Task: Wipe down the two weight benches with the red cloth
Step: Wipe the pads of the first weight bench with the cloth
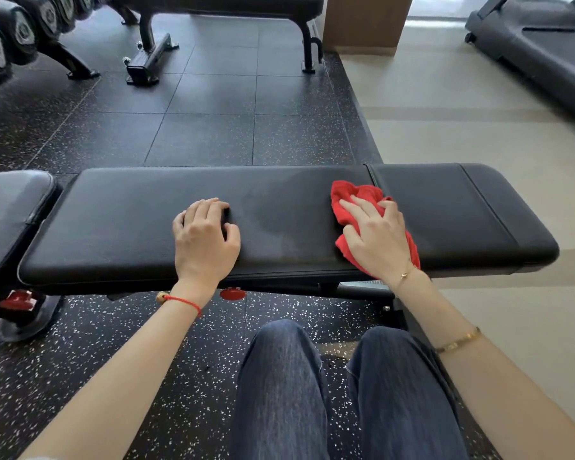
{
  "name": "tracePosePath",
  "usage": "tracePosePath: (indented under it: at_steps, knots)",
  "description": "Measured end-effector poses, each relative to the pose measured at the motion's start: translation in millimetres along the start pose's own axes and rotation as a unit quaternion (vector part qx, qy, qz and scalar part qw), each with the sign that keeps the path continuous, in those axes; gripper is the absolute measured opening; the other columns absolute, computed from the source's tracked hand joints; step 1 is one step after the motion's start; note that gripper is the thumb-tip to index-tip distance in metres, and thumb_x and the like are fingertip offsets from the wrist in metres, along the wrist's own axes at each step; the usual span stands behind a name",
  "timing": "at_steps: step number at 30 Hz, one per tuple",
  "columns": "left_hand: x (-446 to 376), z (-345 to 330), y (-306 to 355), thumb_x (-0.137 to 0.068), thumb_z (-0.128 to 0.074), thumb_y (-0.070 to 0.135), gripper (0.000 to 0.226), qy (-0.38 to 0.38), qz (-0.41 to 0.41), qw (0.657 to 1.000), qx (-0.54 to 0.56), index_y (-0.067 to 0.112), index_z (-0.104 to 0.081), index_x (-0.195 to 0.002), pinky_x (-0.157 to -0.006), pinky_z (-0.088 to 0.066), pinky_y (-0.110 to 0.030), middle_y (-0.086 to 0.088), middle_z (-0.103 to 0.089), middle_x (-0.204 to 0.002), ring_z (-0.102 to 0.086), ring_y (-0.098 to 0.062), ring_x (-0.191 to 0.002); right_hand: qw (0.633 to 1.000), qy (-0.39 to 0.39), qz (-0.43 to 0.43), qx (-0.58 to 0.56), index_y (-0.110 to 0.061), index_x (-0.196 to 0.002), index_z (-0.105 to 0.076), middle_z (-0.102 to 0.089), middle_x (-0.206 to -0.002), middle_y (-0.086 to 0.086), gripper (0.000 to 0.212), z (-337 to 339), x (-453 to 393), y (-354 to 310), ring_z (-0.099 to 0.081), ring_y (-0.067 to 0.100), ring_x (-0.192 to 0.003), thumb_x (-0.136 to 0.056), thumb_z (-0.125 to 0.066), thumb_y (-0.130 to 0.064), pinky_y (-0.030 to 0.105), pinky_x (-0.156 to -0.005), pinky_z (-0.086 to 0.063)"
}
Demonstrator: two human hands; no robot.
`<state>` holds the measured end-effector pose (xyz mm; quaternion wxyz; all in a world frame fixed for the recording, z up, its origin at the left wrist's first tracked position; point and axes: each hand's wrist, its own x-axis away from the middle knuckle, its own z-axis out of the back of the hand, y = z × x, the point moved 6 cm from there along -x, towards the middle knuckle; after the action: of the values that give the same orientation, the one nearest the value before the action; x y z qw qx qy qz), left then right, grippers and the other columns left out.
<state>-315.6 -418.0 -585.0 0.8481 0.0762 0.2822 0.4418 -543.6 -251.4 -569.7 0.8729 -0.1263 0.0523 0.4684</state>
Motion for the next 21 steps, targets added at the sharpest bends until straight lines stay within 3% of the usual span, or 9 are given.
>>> tracePosePath:
  at_steps: [8, 13, 16, 21]
  knots:
    - [-2, 0, 1, -0.088, -0.054, 0.02, 0.032, -0.004, 0.007, 1.0, -0.002, 0.017, -0.062, -0.118, -0.111, -0.03, -0.042, -0.002, -0.063, -0.127, -0.051, -0.021, -0.126, 0.999, -0.05, 0.021, 0.009, -0.031, -0.144, -0.042, -0.037, -0.154, -0.009, 0.05, -26, -90, -43, -0.033, 0.037, -0.128, -0.094, -0.041, -0.037, 0.044, -0.109, -0.027]
    - [-3, 1, -1, -0.085, -0.055, 0.02, 0.032, 0.001, 0.009, 1.0, -0.004, 0.016, -0.064, -0.116, -0.109, -0.031, -0.042, -0.002, -0.064, -0.125, -0.052, -0.022, -0.124, 0.978, -0.077, 0.188, -0.04, -0.037, -0.141, -0.046, -0.04, -0.151, -0.016, 0.05, -30, -49, -102, -0.033, 0.031, -0.128, -0.091, -0.045, -0.037, 0.042, -0.11, -0.026]
    - [-3, 1, -1, -0.085, -0.055, 0.02, 0.032, 0.0, 0.005, 1.0, -0.009, 0.016, -0.064, -0.116, -0.108, -0.031, -0.041, -0.002, -0.064, -0.125, -0.052, -0.022, -0.125, 0.961, -0.079, 0.259, -0.058, -0.038, -0.139, -0.049, -0.042, -0.148, -0.019, 0.054, -22, -14, -98, -0.036, 0.028, -0.124, -0.086, -0.042, -0.038, 0.043, -0.108, -0.03]
    - [-2, 0, -1, -0.087, -0.054, 0.021, 0.032, -0.006, 0.005, 1.0, -0.006, 0.016, -0.063, -0.117, -0.11, -0.031, -0.042, -0.002, -0.063, -0.126, -0.051, -0.022, -0.125, 0.986, -0.047, 0.155, -0.044, -0.042, -0.138, -0.048, -0.042, -0.149, -0.02, 0.051, -17, -51, -53, -0.038, 0.027, -0.123, -0.088, -0.04, -0.04, 0.038, -0.103, -0.028]
